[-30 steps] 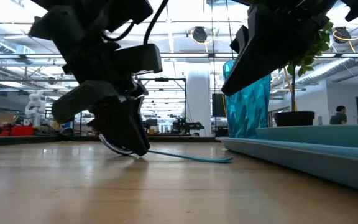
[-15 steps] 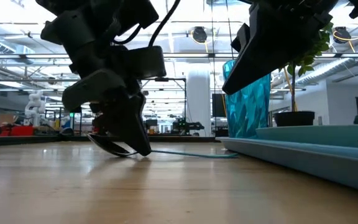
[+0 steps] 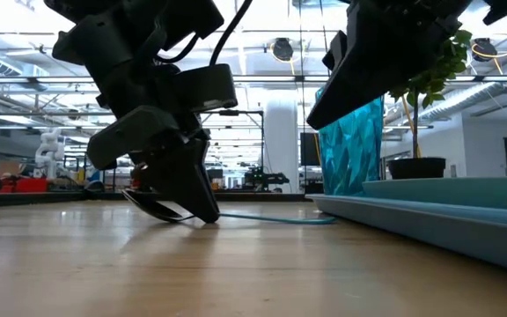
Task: Pick and place plate/cup/fork/spoon on tray
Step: Put the blue spoon on the blue serving tray to the left of the blue fork
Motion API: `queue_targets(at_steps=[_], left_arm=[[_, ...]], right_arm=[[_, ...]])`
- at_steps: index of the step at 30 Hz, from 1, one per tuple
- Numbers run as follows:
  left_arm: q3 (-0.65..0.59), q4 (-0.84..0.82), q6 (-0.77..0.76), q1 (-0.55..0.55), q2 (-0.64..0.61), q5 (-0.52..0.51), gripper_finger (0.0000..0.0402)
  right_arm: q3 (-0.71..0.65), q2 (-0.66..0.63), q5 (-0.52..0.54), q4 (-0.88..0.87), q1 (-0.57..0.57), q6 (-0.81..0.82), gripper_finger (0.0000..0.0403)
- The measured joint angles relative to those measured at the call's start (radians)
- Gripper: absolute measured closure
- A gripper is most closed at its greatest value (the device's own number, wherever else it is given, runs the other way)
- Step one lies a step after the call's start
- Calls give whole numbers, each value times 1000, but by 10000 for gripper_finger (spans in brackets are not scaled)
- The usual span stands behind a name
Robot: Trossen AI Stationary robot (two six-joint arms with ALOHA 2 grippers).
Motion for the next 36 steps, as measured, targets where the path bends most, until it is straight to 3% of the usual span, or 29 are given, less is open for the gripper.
queue_targets(at_steps=[3, 12, 18, 30, 36], left_arm=[[0, -1, 1, 0, -8, 5, 387], [7, -44, -28, -58, -89, -8, 389], [13, -41, 8, -111, -126, -110, 382], [19, -1, 92, -130, -130, -163, 384], [19, 15, 103, -129, -130, -163, 394]], right_arm=[[0, 0, 1, 14, -6, -13, 398], [0, 0, 54, 23, -28, -37, 398], [-1, 0, 83, 41, -44, -32, 394], [-137, -1, 100, 268, -70, -57, 265], [-213, -1, 69, 389, -94, -61, 235]])
